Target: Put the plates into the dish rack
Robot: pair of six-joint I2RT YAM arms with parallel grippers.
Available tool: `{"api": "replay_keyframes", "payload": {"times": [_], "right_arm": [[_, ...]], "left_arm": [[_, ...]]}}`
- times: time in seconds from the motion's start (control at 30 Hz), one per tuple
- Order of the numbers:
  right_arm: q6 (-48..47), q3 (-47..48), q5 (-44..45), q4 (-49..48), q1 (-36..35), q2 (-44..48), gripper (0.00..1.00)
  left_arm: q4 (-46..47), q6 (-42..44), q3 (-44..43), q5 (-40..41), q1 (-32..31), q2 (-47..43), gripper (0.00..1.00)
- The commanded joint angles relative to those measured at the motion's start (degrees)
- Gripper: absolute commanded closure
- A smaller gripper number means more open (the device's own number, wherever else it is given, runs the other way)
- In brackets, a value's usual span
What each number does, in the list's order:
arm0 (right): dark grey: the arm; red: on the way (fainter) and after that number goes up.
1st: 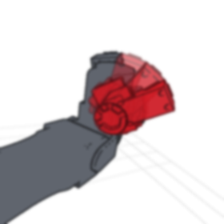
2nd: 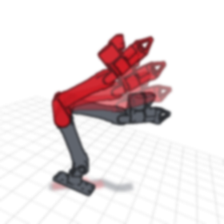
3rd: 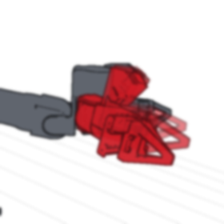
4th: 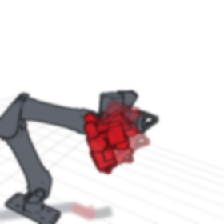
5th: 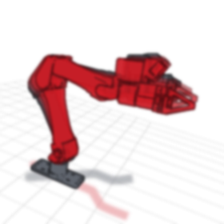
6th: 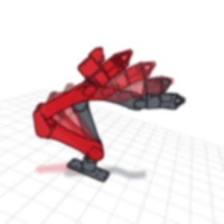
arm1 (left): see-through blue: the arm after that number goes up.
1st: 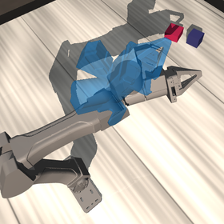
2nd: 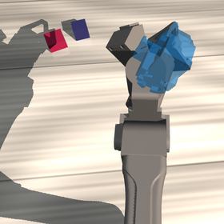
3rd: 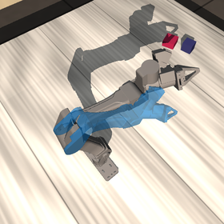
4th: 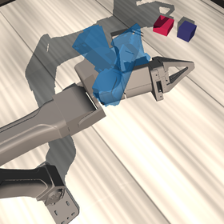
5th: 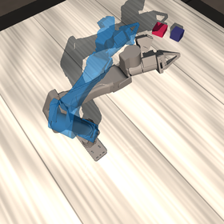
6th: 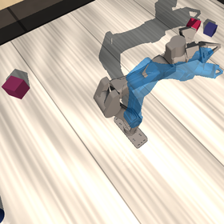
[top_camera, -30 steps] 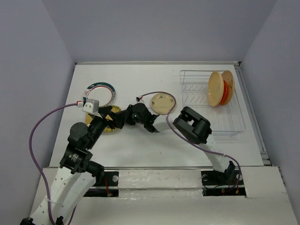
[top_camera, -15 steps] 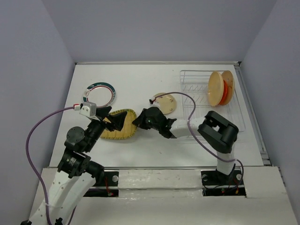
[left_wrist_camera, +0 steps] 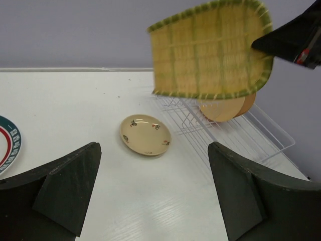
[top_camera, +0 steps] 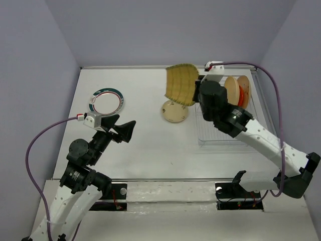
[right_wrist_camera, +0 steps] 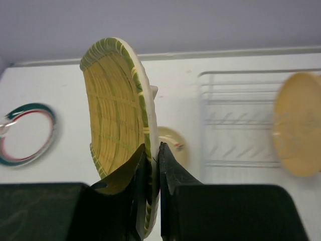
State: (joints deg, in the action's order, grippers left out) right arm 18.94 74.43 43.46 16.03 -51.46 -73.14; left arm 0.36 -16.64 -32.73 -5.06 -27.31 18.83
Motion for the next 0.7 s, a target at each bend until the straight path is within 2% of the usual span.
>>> {"api": "replay_keyframes", "payload": {"times": [0.0, 0.23, 0.33, 0.47, 0.67], "right_arm": [[-18.0, 13.6, 14.4, 18.9, 8.1, 1.3, 0.93], [-23.0, 29.6, 13.0, 37.2, 19.7, -8.0, 0.93], [-23.2, 33.7, 7.5, 40.0, 25.2, -9.8, 0.93], [-23.9, 33.1, 3.1, 40.7, 29.7, -12.8, 0.93], [-24.3, 34.6, -1.9, 39.9, 33.7, -17.6, 0.93]], "left_arm": [[2.0, 0.3, -2.2, 0.3, -0.8, -0.9, 0.01], [2.0, 0.3, -2.1, 0.4, -1.5, -0.8, 0.01], [2.0, 0.3, -2.1, 0.5, -1.8, -0.8, 0.01], [2.0, 0.3, -2.2, 0.7, -2.2, -1.0, 0.01], [1.7, 0.4, -2.2, 1.4, -3.0, -0.7, 0.01]]}}
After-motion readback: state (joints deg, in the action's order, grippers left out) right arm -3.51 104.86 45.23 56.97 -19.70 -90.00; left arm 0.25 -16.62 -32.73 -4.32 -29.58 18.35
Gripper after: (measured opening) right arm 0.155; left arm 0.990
